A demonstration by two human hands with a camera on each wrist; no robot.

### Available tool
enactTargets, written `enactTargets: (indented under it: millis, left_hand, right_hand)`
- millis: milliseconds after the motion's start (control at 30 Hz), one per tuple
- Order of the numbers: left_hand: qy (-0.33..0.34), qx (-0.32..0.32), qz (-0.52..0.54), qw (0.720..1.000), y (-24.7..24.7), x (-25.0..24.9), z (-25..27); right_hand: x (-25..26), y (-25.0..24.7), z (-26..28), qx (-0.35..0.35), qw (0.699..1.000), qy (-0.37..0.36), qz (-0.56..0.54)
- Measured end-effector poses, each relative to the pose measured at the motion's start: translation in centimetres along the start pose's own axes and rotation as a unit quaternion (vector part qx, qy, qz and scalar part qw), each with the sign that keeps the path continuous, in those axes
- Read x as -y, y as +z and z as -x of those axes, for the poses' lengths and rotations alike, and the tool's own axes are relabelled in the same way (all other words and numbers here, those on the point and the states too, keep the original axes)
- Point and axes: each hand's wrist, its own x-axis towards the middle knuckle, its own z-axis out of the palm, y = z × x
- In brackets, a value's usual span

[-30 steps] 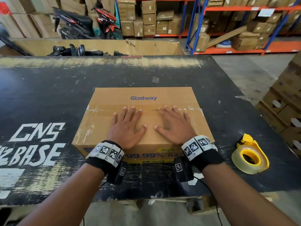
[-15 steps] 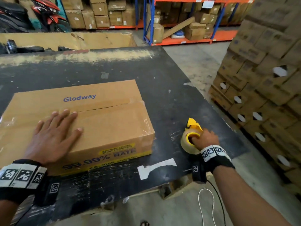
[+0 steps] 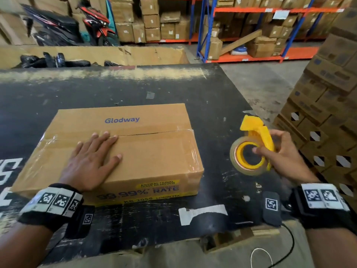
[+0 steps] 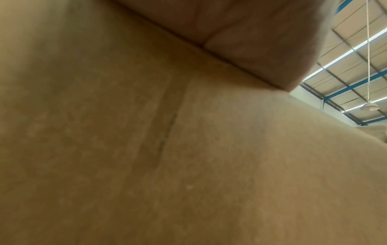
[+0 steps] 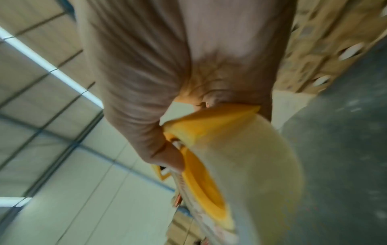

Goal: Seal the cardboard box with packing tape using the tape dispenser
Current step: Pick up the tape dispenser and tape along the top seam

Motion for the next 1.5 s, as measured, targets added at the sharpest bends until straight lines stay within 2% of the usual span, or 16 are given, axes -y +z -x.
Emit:
enactTargets:
  millis: [100,200,333,467,566,733,833,933,1066,1166,1266,1333,1400,1500]
  left_hand:
    - [-0.005,-0.003,0.003,1.000,0.0,-0.1,0.1]
    - [-0.004,-0.003,0.008,1.000,-0.2,-0.3,0.2]
    - [-0.002,-0.010,0.011,1.000,-0.2,-0.3,0.3]
    - [0.015,0.014,0.051,0.998,-0.7,0.2,0.2]
    - [0.029,0.047,0.140,0.989,-2.7,2.2,1.3]
    - [0.022,-0.021,0.099,0.995,-6.0,12.4,3.2]
    - [0.037,0.010,0.100,0.994,-5.8,17.1,2.6]
    - [0.064,0.018,0.112,0.992,-4.2,18.8,2.5]
    - [0.080,-0.036,0.178,0.980,-2.5,19.5,2.3]
    - [0.089,-0.051,0.226,0.969,-2.3,19.8,2.3]
    - [0.080,-0.067,0.351,0.930,-3.0,20.7,1.8]
    - [0.032,-0.114,0.440,0.890,-4.2,21.3,0.7]
    - [-0.033,-0.130,0.552,0.823,-6.1,21.5,-0.5]
    - [-0.096,-0.047,0.708,0.698,-8.3,21.0,-1.9]
  right_hand:
    - [6.9,3.9,-0.9,0.072,0.987,-0.139,-0.039]
    - [12.1,10.5,-2.4,0.154,0.960,-0.233,0.019]
    - [17.3,20.2,-2.7,0.236,0.907,-0.336,0.096]
    - [18.8,25.5,-2.9,0.298,0.869,-0.351,0.181]
    - [18.6,26.7,-3.2,0.311,0.860,-0.345,0.209]
    - [18.3,27.0,-3.7,0.305,0.857,-0.348,0.228]
    - [19.0,27.7,-3.3,0.313,0.850,-0.356,0.229]
    - [21.0,30.4,-1.9,0.338,0.841,-0.369,0.204]
    - [24.2,36.6,0.1,0.363,0.823,-0.402,0.172]
    - [25.5,40.3,0.7,0.378,0.810,-0.418,0.164]
    - [25.6,41.4,0.5,0.388,0.809,-0.410,0.164]
    - [25.3,41.3,0.2,0.391,0.812,-0.402,0.164]
    - [25.1,41.1,0.0,0.390,0.812,-0.396,0.178]
    - [25.3,41.2,0.1,0.388,0.813,-0.390,0.192]
